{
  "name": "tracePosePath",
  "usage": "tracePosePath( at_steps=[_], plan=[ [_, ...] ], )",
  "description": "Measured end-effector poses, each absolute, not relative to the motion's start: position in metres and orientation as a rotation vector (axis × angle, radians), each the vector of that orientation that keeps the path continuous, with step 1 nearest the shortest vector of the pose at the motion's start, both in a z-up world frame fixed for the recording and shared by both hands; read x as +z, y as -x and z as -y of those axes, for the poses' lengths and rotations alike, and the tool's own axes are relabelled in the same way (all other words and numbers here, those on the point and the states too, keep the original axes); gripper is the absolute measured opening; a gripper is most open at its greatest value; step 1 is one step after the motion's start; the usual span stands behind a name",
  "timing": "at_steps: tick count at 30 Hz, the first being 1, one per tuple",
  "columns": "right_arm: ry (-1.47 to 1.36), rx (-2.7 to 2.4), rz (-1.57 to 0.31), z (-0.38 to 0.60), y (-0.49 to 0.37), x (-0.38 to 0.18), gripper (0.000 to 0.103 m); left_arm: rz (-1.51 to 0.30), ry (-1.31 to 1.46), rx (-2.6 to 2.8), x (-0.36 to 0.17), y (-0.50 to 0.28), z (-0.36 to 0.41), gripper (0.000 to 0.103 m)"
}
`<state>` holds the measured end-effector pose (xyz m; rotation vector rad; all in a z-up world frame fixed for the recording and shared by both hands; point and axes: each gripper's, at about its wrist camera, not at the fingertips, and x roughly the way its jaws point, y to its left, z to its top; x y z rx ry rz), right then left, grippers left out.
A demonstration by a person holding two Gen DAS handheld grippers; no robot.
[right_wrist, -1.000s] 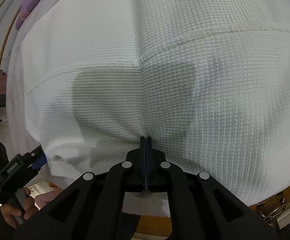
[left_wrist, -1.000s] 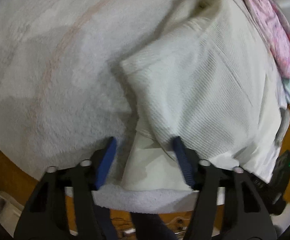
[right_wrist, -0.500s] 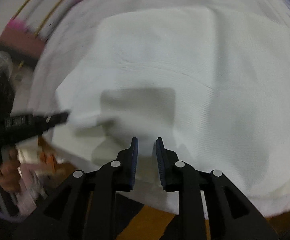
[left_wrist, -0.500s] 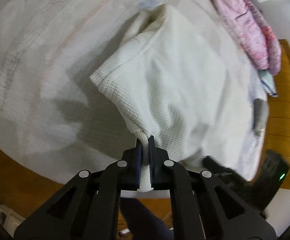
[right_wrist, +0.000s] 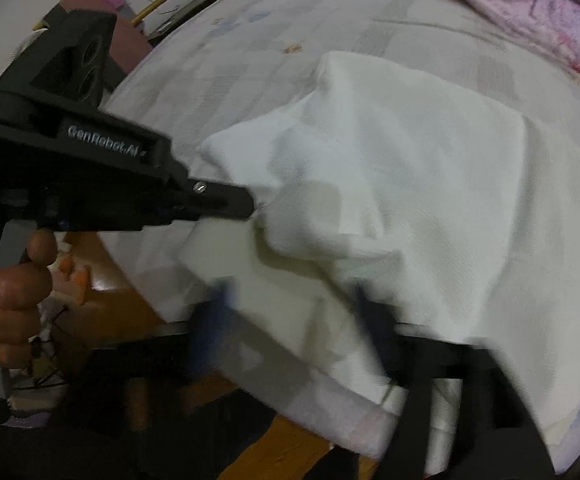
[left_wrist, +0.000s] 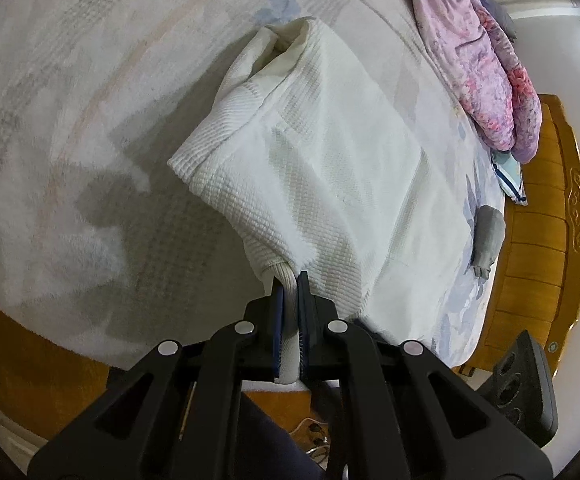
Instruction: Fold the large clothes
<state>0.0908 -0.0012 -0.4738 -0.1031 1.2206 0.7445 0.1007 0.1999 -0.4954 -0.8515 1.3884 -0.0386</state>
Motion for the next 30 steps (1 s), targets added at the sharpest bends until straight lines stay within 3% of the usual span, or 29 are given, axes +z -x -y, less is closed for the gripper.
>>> tracePosePath(
  at_steps=[16,19,21,24,26,30],
  plan=[
    [0.36,0.743,-1.031,-0.058,-0.103,-0.491,0.094,-1.376,0.971,-0.093,-0.496,-0.11,-0.211,0.005],
    [0.39,0.759,-1.023,-0.066,-0.107,-0.494,0.075,-1.373,0.994,-0.096,-0.499,-0.112,-0.214,0.006],
    [0.411,0.762,-1.046,-0.069,-0.109,-0.499,0.042,-1.373,1.003,-0.095,-0.5,-0.113,-0.216,0.007],
    [0.357,0.766,-1.122,-0.062,-0.118,-0.506,0.02,-1.382,1.03,-0.076,-0.502,-0.113,-0.219,0.021],
    [0.319,0.772,-1.129,-0.057,-0.12,-0.505,0.018,-1.374,1.036,-0.029,-0.501,-0.113,-0.224,0.057],
    [0.23,0.773,-1.154,-0.046,-0.123,-0.501,0.015,-1.363,0.991,0.062,-0.503,-0.129,-0.229,0.057]
  ],
)
